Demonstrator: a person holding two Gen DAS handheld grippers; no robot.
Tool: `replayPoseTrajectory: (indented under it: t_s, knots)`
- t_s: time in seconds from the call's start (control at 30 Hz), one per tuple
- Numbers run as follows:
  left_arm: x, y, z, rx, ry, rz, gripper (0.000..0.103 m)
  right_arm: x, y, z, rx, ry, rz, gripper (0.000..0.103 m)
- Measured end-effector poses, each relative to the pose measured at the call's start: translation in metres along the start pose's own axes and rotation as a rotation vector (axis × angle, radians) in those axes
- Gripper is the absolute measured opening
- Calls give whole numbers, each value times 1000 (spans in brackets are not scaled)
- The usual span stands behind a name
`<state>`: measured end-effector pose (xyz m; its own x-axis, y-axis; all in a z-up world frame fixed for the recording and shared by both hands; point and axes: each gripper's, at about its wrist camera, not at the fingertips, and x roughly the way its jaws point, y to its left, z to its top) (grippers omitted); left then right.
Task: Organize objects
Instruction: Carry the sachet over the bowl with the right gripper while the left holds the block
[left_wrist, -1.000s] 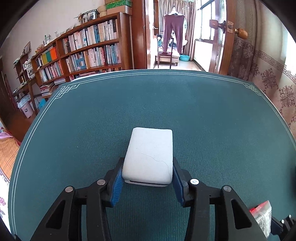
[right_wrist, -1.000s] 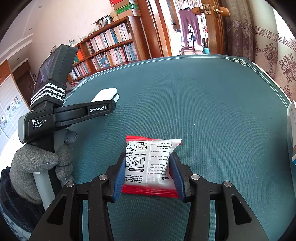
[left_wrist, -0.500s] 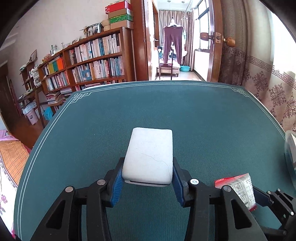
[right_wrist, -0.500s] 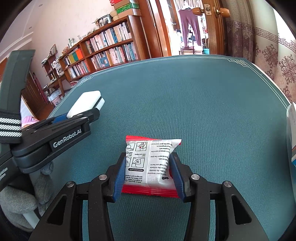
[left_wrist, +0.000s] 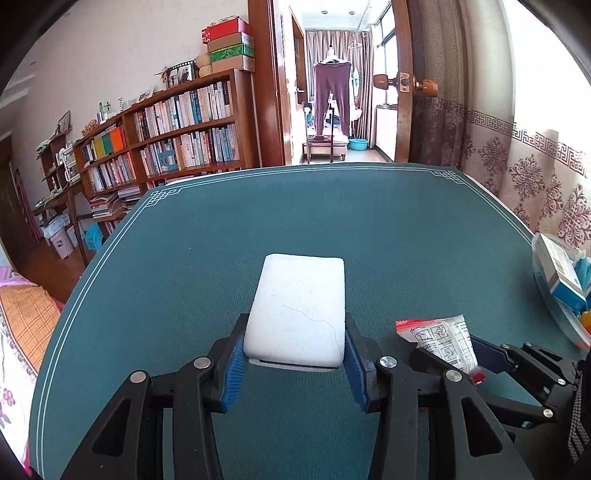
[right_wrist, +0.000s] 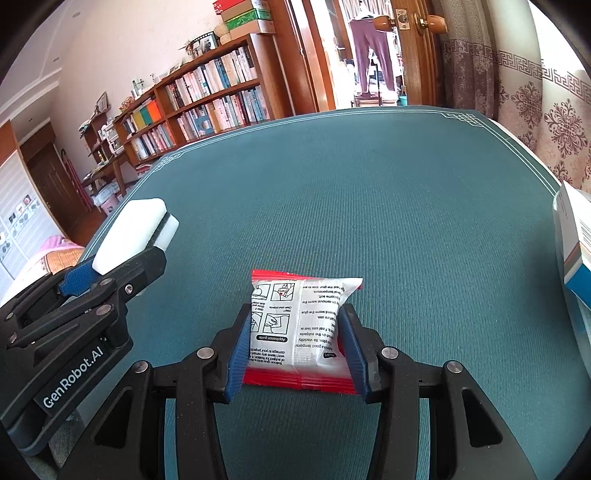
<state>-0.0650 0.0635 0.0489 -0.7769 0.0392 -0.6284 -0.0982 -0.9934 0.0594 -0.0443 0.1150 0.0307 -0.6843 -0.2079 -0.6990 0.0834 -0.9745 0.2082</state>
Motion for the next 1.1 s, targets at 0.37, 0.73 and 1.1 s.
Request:
replayPoseTrajectory:
  t_s: [0.37, 0.73, 1.1]
  knots:
    - [-6, -7, -14, -5, 6, -14, 49, -26, -10, -27, -9, 5, 2, 47]
    - [-13, -22, -26, 31, 13, -56, 49, -60, -31, -53, 33, 22, 8, 46]
    - [-18, -44, -33, 84, 26, -106, 49, -103, -64, -55, 103, -33, 12, 44]
